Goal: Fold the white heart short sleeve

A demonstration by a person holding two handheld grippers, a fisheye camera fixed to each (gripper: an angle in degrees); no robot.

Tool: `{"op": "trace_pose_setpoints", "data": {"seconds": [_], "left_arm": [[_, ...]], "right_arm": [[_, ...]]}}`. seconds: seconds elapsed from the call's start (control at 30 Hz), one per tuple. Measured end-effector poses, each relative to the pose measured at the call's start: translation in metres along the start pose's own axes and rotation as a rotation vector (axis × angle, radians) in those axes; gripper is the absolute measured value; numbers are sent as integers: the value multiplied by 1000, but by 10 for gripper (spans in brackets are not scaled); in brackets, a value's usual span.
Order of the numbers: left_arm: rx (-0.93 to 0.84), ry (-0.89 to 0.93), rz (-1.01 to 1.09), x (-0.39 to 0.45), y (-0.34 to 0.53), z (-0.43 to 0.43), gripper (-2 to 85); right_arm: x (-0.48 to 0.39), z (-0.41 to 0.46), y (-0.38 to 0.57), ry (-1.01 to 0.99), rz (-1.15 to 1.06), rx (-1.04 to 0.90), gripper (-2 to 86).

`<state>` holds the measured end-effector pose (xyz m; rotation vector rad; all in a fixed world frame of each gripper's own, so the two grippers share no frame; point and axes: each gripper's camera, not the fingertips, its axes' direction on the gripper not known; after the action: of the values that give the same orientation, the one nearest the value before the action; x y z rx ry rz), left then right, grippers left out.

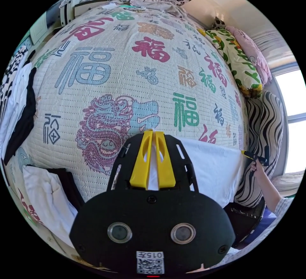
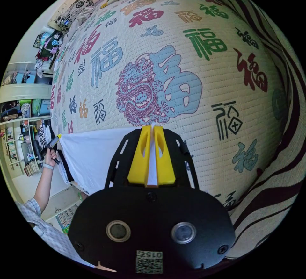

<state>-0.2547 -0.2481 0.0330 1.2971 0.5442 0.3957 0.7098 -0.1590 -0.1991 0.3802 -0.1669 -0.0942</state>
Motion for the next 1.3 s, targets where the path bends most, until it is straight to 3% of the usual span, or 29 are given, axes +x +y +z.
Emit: {"op": "trace_pose_setpoints", "data": {"seconds": [0.23, 0.4, 0.57, 0.77, 0.97, 1.17, 1.3], "left_arm": [[78, 14, 51, -5, 31, -59, 82], [142, 53, -14, -28, 121, -132, 91], [27, 7, -158, -55, 241, -148, 94], [21, -18, -227, -76, 283, -139, 92], [2, 60, -213, -89, 298, -136, 19], [76, 249, -305, -114, 324, -146, -2], [87, 272, -310, -120, 331, -150, 12]], "right_arm": [[-29, 0, -5, 84, -15, 33, 35], [-92, -16, 8, 34, -237, 41, 53], [-234, 33, 9, -28, -616, -102, 61], [-413, 113, -3, -98, -968, -202, 71], [-538, 188, -15, 59, -1121, -310, 93], [-597, 256, -26, 267, -1154, -519, 83], [-616, 272, -26, 363, -1195, -600, 50]]}}
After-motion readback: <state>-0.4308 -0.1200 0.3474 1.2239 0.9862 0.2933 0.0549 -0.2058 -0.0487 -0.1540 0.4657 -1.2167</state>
